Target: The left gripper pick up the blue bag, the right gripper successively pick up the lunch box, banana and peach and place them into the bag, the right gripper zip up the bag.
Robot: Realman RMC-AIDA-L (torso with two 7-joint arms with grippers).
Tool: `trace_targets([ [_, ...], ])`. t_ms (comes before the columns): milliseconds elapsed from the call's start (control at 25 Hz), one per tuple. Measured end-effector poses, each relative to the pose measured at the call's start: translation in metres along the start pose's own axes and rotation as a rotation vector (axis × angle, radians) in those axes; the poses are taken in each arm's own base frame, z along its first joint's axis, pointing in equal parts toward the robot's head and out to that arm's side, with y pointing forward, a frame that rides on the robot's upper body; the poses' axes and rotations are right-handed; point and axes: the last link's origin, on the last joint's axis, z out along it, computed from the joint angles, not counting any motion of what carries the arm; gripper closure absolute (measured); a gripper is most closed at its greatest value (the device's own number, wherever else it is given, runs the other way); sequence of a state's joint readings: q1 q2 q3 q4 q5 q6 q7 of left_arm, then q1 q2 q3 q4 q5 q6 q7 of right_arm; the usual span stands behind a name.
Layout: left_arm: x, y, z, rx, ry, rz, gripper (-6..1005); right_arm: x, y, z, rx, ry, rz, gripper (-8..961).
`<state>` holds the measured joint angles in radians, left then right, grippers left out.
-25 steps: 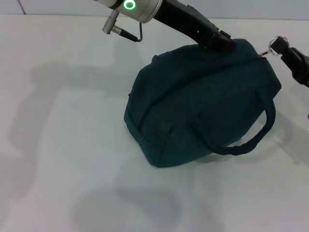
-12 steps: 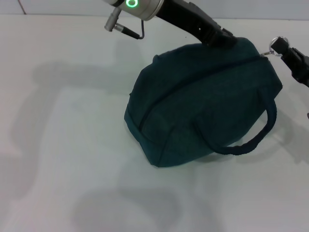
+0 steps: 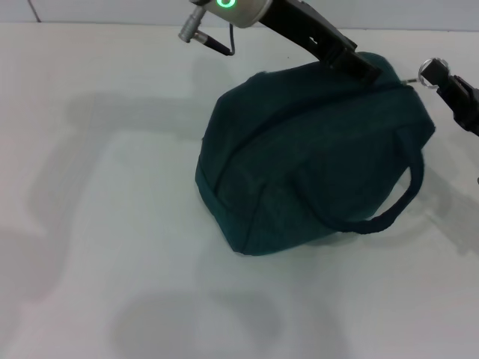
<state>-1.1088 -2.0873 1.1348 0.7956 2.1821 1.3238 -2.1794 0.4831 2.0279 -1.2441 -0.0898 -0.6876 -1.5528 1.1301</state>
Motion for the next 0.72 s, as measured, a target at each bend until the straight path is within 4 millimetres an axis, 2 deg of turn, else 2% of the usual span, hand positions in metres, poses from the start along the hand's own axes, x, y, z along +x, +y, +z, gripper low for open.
trace_targets([
  [240,0.013,0.002,0.004,0.027,0.013,0.043,471,0.001,-0.001,-0.002,0.006,0.002,0.002,879],
  [400,0.012,0.002,0.01,0.022,-0.017,0.032,397,0.001,0.0,-0.002,0.006,0.003,0.002,879],
  [600,0.009,0.001,0.014,0.022,-0.04,0.002,404,0.001,0.0,-0.002,0.004,0.0,0.001,878],
  [720,0.009,0.001,0.015,0.025,-0.042,0.003,447,0.0,0.0,-0.002,0.003,-0.001,0.001,877],
])
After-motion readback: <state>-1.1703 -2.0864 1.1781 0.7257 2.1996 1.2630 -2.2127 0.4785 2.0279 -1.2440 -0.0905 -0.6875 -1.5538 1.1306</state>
